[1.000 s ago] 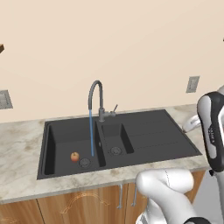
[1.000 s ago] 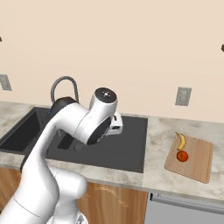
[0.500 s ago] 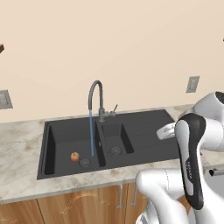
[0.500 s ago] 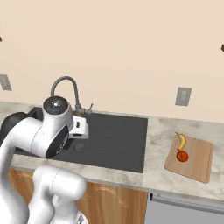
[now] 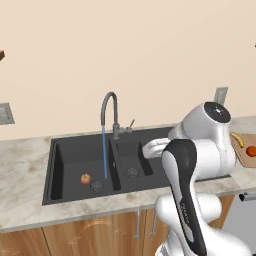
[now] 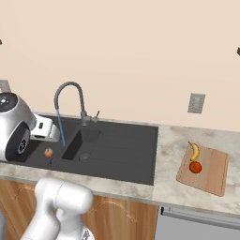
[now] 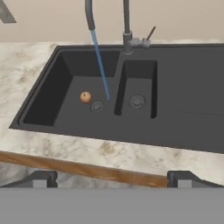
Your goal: Pick the peach, apple, banana from the sink and place them on the cutting board to airdry. Then turn off the sink faucet.
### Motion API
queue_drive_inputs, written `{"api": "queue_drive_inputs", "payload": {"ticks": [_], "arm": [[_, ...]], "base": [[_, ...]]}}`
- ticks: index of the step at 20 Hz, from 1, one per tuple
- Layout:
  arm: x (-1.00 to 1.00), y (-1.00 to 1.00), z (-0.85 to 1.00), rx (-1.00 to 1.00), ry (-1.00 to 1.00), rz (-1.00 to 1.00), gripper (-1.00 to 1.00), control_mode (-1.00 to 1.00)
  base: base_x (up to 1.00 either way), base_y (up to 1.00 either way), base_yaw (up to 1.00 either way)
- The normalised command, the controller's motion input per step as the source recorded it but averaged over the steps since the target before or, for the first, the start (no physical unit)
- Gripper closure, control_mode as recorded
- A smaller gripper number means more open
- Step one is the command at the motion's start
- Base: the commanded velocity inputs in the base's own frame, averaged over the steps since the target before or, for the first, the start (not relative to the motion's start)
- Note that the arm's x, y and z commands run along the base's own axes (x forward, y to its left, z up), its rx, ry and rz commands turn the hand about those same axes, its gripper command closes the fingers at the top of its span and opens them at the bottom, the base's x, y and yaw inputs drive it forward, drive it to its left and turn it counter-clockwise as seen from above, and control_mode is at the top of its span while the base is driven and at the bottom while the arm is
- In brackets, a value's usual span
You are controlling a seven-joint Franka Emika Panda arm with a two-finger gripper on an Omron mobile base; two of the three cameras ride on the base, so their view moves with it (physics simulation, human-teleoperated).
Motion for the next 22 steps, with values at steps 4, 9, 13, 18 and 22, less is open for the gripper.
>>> {"api": "queue_drive_inputs", "payload": {"ticks": [4,9,13,18,22], "arm": [[-0.24,0.65,-0.01,-0.01,0.00,0.00,-1.00,-1.00],[0.20,0.68,-0.11,-0.03,0.00,-0.01,-1.00,-1.00],[0.16,0.59,-0.01,-0.02,0.00,-0.06,-1.00,-1.00],[0.41,0.49,-0.13,0.00,0.01,-0.03,-1.00,-1.00],[0.43,0.13,-0.23,0.05,0.03,0.00,-1.00,-1.00]], "base": [[0.00,0.00,0.00],[0.00,0.00,0.00],[0.00,0.00,0.00],[0.00,0.00,0.00],[0.00,0.00,0.00]]}}
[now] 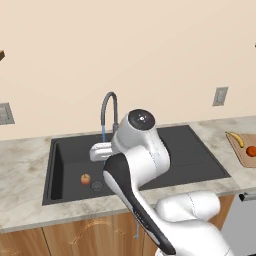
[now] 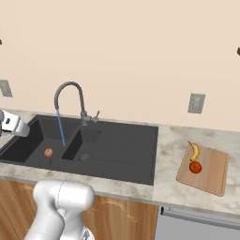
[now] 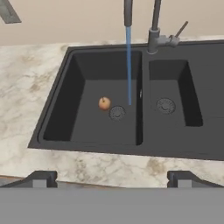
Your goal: Pick the peach, apple, banana from the sink and place them on the cutting board to airdry. Then turn off the sink faucet.
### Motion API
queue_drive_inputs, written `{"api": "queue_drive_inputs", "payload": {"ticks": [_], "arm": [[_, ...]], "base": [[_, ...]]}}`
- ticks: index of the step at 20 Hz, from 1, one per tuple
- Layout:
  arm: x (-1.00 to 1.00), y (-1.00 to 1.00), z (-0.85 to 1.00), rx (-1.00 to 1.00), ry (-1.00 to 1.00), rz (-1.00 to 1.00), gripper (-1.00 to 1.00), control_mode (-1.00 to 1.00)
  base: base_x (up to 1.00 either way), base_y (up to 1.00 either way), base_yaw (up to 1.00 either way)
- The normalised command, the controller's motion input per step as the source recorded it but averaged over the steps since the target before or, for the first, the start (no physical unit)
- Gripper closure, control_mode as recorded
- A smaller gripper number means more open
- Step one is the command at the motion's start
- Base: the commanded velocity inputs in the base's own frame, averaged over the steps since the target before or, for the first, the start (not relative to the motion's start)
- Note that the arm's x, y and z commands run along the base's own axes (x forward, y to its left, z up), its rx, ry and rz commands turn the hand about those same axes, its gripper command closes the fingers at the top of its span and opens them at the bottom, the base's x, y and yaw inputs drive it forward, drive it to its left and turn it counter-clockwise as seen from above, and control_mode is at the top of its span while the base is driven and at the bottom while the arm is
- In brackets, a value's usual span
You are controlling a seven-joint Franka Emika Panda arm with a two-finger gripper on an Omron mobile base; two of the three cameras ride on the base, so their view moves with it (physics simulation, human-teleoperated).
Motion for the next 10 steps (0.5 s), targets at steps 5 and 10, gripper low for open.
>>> {"api": "queue_drive_inputs", "payload": {"ticks": [5,10], "arm": [[0.45,0.01,-0.10,0.11,0.05,0.00,-1.00,-1.00],[0.21,0.17,-0.20,0.01,0.00,0.00,-1.00,-1.00]], "base": [[0.00,0.00,0.00],[0.00,0.00,0.00]]}}
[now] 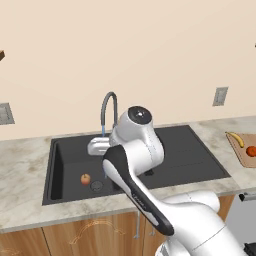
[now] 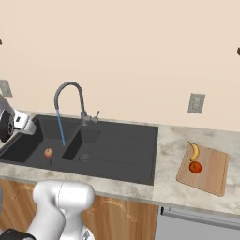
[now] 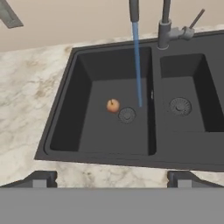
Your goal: Pick the peach, apple, banana from the sink and place them on the cutting board to airdry. Then turn off the sink faucet.
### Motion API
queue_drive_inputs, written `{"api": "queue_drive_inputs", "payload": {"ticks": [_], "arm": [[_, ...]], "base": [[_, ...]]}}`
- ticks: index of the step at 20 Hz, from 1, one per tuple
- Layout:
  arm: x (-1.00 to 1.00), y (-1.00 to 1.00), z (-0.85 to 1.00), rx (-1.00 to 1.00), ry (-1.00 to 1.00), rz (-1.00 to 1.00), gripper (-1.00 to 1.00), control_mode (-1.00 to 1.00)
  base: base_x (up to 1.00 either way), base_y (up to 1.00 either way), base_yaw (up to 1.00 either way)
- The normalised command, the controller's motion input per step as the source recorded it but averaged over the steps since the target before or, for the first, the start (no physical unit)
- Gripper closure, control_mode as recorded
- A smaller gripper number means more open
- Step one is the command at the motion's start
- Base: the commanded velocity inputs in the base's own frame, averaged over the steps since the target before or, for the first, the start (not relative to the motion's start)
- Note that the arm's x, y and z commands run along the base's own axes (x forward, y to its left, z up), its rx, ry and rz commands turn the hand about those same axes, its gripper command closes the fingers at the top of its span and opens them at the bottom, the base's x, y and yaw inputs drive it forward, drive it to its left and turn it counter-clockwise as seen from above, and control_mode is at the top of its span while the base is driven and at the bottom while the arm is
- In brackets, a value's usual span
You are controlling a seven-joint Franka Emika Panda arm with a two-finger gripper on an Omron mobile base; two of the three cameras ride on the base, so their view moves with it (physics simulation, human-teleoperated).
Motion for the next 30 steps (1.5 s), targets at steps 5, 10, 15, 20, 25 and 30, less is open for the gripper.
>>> {"api": "queue_drive_inputs", "payload": {"ticks": [5,10,15,20,25,30], "arm": [[0.17,0.09,-0.10,-0.01,0.00,0.00,-1.00,-1.00],[0.26,0.01,-0.20,-0.01,0.00,0.00,-1.00,-1.00],[0.26,0.03,-0.22,0.00,0.00,0.00,-1.00,-1.00],[0.28,0.05,-0.18,0.00,0.00,0.00,-1.00,-1.00],[0.29,0.21,-0.18,-0.01,0.01,0.00,-1.00,-1.00],[0.20,0.12,-0.17,-0.03,0.00,0.00,-1.00,-1.00]], "base": [[0.00,0.00,0.00],[0.00,0.00,0.00],[0.00,0.00,0.00],[0.00,0.00,0.00],[0.00,0.00,0.00],[0.00,0.00,0.00]]}}
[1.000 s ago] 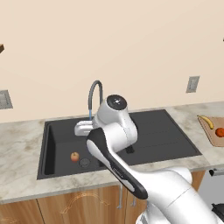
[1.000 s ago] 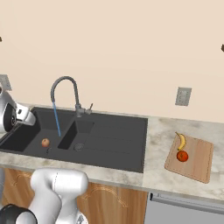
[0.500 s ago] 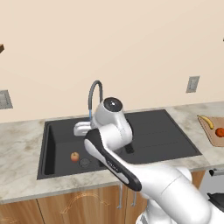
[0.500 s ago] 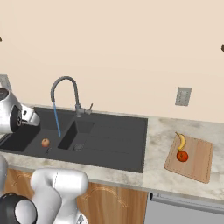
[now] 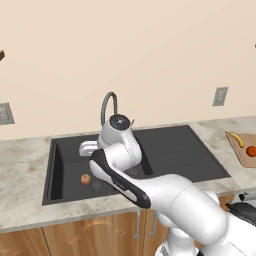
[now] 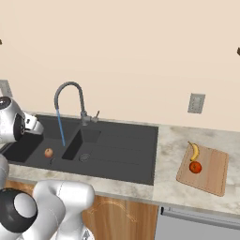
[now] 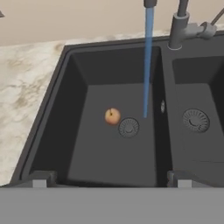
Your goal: Pick the peach, apple, banana from the sink and place them on the cutting board to airdry. Then turn off the sink faucet.
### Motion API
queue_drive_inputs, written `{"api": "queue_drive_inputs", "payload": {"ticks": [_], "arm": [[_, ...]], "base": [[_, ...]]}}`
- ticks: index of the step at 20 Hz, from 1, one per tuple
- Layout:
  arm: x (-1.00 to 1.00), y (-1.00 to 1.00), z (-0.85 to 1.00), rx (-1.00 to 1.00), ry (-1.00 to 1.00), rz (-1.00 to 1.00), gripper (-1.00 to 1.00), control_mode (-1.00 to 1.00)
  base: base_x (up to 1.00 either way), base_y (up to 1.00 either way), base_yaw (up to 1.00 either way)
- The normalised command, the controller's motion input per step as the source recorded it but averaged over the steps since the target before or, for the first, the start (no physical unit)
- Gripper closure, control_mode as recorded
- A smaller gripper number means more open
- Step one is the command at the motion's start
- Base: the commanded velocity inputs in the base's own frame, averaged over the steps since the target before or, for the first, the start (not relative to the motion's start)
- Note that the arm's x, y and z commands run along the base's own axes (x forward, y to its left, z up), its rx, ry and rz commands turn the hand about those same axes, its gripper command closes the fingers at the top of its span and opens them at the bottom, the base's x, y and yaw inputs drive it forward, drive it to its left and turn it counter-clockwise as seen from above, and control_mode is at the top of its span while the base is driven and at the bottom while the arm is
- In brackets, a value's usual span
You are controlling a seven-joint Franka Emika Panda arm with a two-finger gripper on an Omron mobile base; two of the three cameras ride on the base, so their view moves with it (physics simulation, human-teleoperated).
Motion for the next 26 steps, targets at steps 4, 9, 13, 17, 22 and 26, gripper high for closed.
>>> {"api": "queue_drive_inputs", "payload": {"ticks": [4,9,13,17,22,26], "arm": [[0.28,0.10,-0.20,-0.01,0.00,0.00,-1.00,-1.00],[0.24,0.07,-0.17,0.00,0.00,0.00,-1.00,-1.00],[0.23,0.09,-0.30,0.00,0.00,0.00,-1.00,-1.00],[0.22,0.07,-0.29,0.00,0.00,0.00,-1.00,-1.00],[0.10,0.00,-0.19,0.00,0.00,0.00,-1.00,-1.00],[0.05,0.01,-0.13,0.00,0.00,0.00,-1.00,-1.00]], "base": [[0.00,0.00,0.00],[0.00,0.00,0.00],[0.00,0.00,0.00],[0.00,0.00,0.00],[0.00,0.00,0.00],[0.00,0.00,0.00]]}}
